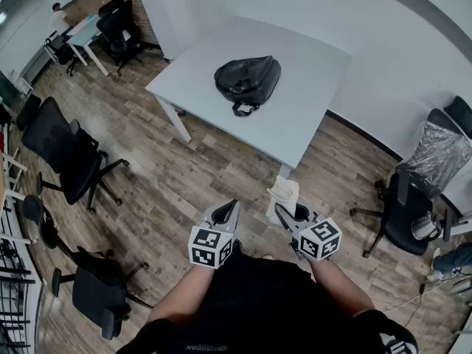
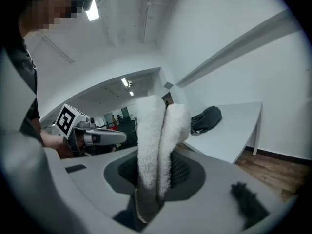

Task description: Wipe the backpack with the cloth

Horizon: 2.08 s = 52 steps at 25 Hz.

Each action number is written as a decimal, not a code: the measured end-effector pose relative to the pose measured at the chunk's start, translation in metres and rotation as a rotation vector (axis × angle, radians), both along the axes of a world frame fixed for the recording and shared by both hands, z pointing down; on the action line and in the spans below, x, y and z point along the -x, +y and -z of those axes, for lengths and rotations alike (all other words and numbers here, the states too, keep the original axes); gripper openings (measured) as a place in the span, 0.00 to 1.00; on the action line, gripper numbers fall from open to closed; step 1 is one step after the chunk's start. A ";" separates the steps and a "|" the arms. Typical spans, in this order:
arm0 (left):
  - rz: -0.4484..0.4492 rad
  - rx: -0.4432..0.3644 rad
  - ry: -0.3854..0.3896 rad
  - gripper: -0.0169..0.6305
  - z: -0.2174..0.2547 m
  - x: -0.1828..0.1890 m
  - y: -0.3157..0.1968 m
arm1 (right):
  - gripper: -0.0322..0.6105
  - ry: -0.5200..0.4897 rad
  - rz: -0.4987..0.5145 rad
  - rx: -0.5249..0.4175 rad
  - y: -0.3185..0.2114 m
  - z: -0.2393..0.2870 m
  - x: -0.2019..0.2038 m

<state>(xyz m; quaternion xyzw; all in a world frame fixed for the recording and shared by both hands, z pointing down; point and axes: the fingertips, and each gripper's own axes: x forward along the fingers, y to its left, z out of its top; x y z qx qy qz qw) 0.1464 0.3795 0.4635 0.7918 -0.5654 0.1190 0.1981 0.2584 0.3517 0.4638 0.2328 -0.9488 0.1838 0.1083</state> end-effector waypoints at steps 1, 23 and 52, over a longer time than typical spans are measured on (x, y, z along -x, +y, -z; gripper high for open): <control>-0.001 0.002 0.000 0.04 -0.001 0.002 -0.001 | 0.20 0.000 0.001 0.003 -0.001 -0.001 0.002; 0.009 0.073 0.039 0.04 -0.033 0.043 -0.053 | 0.20 0.070 0.017 0.112 -0.048 -0.041 0.046; 0.081 0.097 0.084 0.04 -0.052 0.205 -0.133 | 0.20 0.129 0.020 0.144 -0.134 -0.046 0.184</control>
